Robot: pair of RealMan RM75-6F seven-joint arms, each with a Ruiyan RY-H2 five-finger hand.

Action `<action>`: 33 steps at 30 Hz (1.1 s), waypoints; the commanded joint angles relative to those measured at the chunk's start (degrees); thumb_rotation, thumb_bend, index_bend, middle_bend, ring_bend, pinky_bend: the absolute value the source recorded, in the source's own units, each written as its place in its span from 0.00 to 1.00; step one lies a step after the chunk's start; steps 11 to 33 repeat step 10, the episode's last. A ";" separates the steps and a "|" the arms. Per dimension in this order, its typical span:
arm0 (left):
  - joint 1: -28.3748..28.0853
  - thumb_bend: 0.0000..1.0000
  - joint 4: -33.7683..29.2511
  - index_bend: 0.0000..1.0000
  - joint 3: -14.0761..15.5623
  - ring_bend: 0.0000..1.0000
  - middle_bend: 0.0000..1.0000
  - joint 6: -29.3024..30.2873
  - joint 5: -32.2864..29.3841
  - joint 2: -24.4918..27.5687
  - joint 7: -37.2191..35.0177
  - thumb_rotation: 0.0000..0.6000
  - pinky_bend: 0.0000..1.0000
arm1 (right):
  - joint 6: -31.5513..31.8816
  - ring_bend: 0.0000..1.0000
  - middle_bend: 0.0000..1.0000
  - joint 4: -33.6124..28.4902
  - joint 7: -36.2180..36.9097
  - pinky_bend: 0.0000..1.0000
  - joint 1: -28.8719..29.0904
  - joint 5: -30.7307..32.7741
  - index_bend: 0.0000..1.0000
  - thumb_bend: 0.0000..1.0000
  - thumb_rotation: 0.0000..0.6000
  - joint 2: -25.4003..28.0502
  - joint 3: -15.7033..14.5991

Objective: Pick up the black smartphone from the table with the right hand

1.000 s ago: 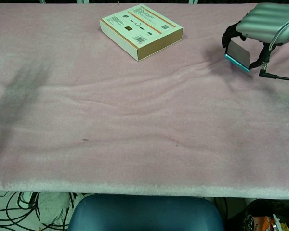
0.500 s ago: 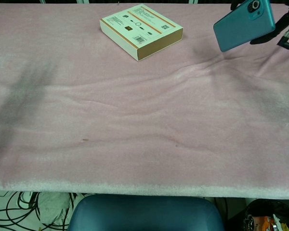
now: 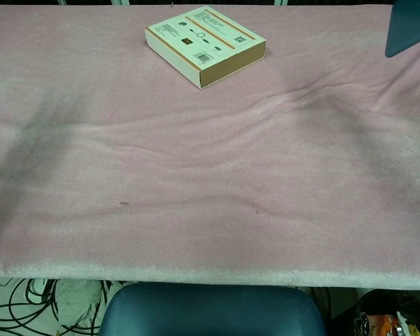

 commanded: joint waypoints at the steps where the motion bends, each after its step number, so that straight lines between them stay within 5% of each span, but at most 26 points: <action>1: 0.09 0.00 0.08 0.00 0.11 0.00 0.00 0.10 0.10 -0.03 0.09 1.00 0.00 | 4.36 0.46 0.60 -5.31 -1.18 0.43 -3.94 -2.52 0.89 0.25 1.00 2.71 -1.82; 33: 0.39 0.00 -0.17 0.00 0.13 0.00 0.00 0.45 -0.04 -0.04 0.49 1.00 0.00 | 5.33 0.46 0.61 -7.01 -1.51 0.43 -6.50 -5.68 0.89 0.25 1.00 4.15 -2.47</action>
